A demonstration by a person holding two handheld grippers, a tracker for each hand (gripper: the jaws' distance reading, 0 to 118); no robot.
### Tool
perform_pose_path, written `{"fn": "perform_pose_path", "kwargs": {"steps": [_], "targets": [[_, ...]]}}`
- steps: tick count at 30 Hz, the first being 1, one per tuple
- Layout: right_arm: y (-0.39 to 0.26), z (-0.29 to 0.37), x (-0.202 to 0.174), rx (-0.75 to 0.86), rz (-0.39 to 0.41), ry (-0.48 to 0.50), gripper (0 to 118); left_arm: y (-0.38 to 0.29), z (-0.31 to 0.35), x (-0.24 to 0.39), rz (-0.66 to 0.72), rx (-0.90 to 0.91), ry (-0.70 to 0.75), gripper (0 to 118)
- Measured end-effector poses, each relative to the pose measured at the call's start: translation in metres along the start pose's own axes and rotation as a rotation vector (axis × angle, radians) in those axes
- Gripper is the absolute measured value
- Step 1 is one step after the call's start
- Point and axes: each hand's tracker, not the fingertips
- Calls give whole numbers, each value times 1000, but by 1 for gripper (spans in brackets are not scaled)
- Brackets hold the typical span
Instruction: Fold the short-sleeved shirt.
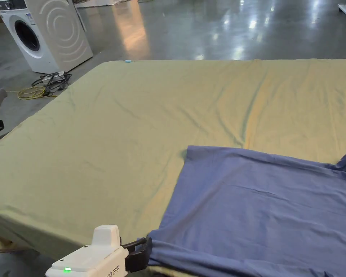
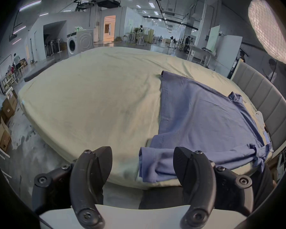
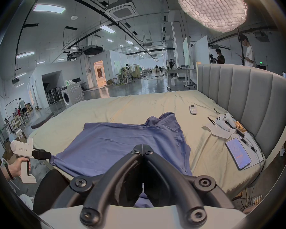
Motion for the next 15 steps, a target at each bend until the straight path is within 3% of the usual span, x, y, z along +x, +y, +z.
{"fn": "perform_pose_path", "kwargs": {"steps": [3,10,12,15], "targets": [[-2,2,3,-12,-10,-9,0,-3,-13,-1,-87,-48,11,66],[-4,6,7,-23,-14,-31,0,-6,-13,15,-91,-107,4,39],[-5,9,10,-22,-12,-37,0,-6,-10,19,-91,-98,-13,8],[-4,12,11,-29,-13,-51,0,-12,-18,19,-169,-107,-3,7]]}}
